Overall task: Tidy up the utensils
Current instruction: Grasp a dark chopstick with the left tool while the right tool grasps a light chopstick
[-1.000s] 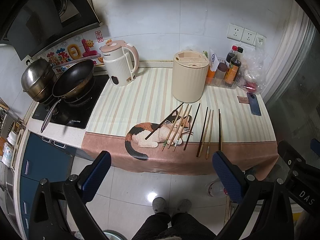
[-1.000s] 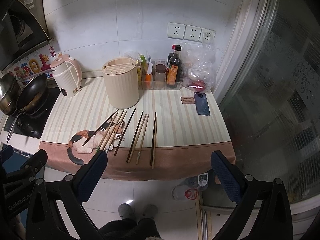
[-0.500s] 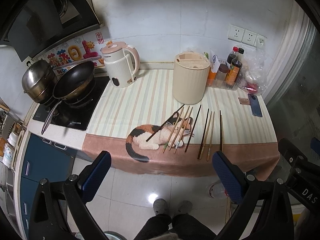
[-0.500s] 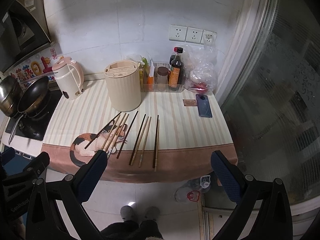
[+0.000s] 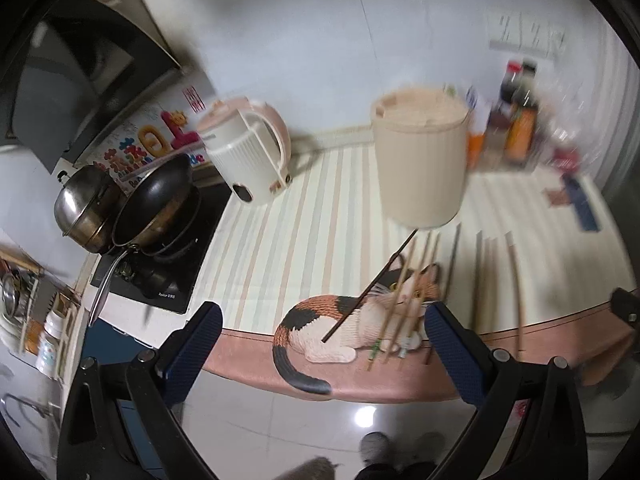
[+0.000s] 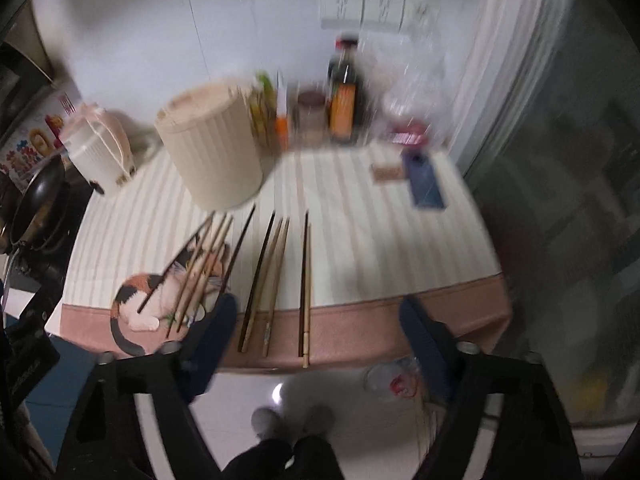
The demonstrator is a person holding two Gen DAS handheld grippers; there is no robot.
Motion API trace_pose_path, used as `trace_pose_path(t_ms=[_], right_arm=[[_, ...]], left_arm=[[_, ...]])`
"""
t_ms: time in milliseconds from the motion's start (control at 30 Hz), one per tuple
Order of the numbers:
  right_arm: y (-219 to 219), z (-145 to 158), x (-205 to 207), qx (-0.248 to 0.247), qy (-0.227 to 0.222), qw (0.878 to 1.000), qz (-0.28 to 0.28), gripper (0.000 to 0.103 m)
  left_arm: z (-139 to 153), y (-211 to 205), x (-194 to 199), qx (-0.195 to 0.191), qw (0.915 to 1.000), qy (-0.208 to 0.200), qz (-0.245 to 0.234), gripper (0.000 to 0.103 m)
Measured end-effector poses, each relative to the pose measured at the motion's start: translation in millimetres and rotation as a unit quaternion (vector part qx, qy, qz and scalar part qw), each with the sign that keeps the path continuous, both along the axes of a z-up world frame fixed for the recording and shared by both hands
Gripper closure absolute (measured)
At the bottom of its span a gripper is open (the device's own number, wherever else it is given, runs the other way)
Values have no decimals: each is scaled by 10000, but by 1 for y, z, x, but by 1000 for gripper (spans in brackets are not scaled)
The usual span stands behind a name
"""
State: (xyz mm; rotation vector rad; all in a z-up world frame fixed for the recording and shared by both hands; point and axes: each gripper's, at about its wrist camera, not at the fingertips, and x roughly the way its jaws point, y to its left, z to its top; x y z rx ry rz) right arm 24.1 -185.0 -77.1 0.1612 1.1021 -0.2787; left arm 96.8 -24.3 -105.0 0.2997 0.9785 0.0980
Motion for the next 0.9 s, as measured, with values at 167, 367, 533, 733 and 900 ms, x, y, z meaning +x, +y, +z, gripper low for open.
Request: trace_pose_path(t_ms=[167,367,533,733,900], right_arm=[[-19,-73,30,369,641,9973,4,52],[-34,-147,59,766,1283,9886,-162,61],[-44,-180,77,938,1624,9809,-514,61],[-50,-204,94,1192,1894,9715,-779,61],[-51,-223,103,1259,2091,9656,-891,61]], left_arm=[[-65,8,47,246,9968,743,-162,0],[-139,7,100,296,9841,1580,-761,20],[-188,7,130,253,9657,2222,-1316,36],[-215,-5,137,350,9471,2558,-1905,45],[-212,-2,134,-143,9412,2619,-2130,76]])
